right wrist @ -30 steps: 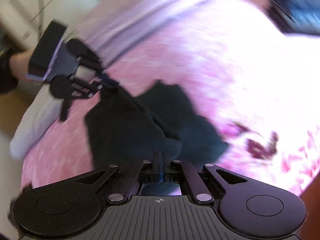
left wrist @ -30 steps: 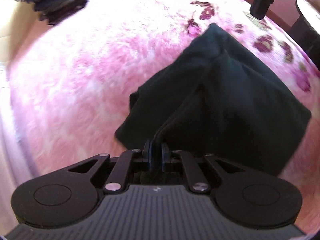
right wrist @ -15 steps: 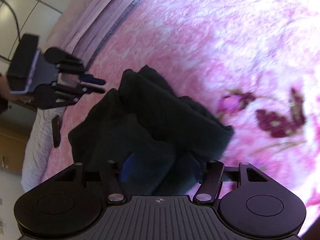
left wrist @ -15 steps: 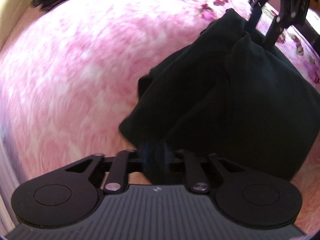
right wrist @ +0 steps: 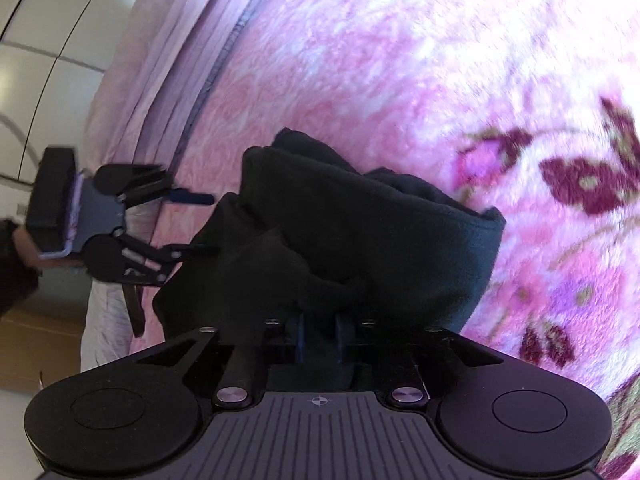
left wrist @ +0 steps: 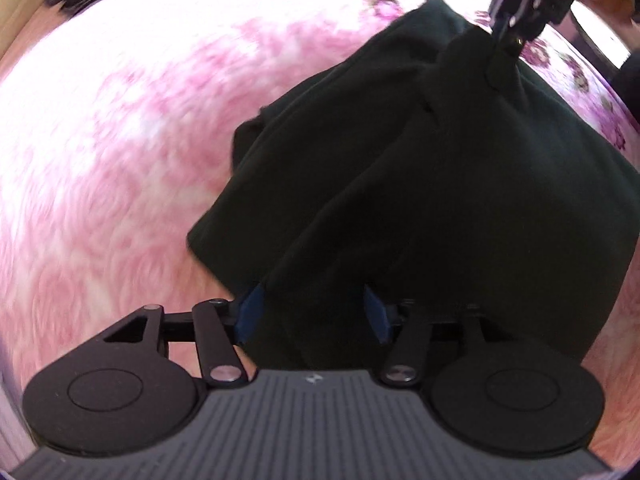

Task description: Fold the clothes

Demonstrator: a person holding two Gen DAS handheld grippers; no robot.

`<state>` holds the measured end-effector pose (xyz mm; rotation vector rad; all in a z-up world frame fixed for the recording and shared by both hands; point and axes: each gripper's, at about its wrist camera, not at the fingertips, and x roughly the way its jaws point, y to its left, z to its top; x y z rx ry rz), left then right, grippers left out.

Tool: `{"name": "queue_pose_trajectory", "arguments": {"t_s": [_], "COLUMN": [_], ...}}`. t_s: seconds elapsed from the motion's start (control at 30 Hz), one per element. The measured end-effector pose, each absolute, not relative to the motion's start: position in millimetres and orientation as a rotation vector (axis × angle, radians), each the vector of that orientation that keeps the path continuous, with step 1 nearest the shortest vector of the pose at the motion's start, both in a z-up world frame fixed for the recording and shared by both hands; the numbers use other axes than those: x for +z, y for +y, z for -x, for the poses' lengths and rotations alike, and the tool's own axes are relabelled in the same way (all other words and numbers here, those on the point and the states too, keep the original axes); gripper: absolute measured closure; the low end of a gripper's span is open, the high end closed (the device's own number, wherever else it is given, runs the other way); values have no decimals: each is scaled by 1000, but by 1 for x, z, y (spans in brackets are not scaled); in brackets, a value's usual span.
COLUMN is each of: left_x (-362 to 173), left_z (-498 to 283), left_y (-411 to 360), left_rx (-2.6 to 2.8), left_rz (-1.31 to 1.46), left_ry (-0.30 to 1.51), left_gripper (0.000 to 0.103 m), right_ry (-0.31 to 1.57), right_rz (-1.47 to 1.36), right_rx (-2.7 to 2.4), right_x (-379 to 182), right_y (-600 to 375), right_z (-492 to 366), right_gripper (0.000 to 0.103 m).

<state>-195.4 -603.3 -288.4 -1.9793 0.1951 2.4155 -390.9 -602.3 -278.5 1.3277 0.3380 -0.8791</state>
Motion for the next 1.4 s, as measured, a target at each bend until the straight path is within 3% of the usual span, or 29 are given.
{"name": "queue_pose_trajectory", "arguments": {"t_s": [0.2,0.43,0.47,0.5,0.57,0.63,0.73,0.97,1.1,1.27,1.37,1.4], "left_x": [-298,-316,-317,-319,-318,-313,-301,-254,-282,-293,-282,-277], "left_z": [215,233,236,238,241,241,240,255,273,264,251,243], "left_y": [-609,-611,-614,-617,-619,-614,-606,-607,-611,-610,-611,-616], "left_rx": [2299,2181,2164,2146,2127,2121,2127,2371,2393,2479,2564,2598], "left_rz": [1919,1896,1910,1923,1958,1975,1991,1917,1941,2008,2082,2105], "left_ry": [191,226,193,160,109,142,195,261,223,146,86,48], "left_gripper": [51,46,49,59,69,89,92,92,91,79,78,78], "right_ry": [413,415,413,412,411,411,410,405,422,432,424,427], "right_rz": [-1165,-1205,-1208,-1210,-1212,-1207,-1178,-1087,-1116,-1219,-1263,-1265], "right_rx": [-851,-863,-863,-863,-861,-854,-840,-911,-980,-1016,-1058,-1071], "right_x": [-239,-246,-247,-248,-247,-242,-229,-196,-218,-255,-255,-252], "right_y": [-587,-582,-583,-584,-585,-584,-583,-577,-579,-584,-581,-579], "right_z": [381,388,389,389,390,392,394,414,429,440,445,446], "right_gripper": [96,96,96,96,96,96,97,97,97,96,82,68]}}
